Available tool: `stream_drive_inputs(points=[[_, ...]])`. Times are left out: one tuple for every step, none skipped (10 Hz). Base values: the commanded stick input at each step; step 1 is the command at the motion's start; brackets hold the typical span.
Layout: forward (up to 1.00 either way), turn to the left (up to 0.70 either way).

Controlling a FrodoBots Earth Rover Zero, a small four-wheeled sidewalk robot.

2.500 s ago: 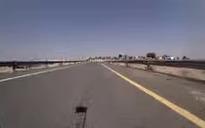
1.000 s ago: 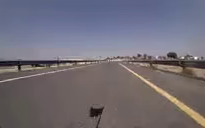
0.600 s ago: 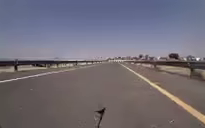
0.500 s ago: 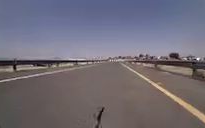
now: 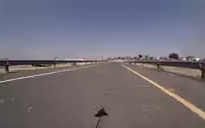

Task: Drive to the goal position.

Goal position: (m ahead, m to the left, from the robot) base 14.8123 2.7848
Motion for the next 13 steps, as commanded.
stream_drive_inputs(points=[[1.0, -0.01], [1.0, -0.01], [1.0, -0.01], [1.0, -0.01], [1.0, -0.01], [1.0, -0.01], [1.0, -0.01], [1.0, -0.01], [1.0, -0.01], [1.0, -0.01], [1.0, -0.01], [1.0, -0.01], [1.0, -0.01]])
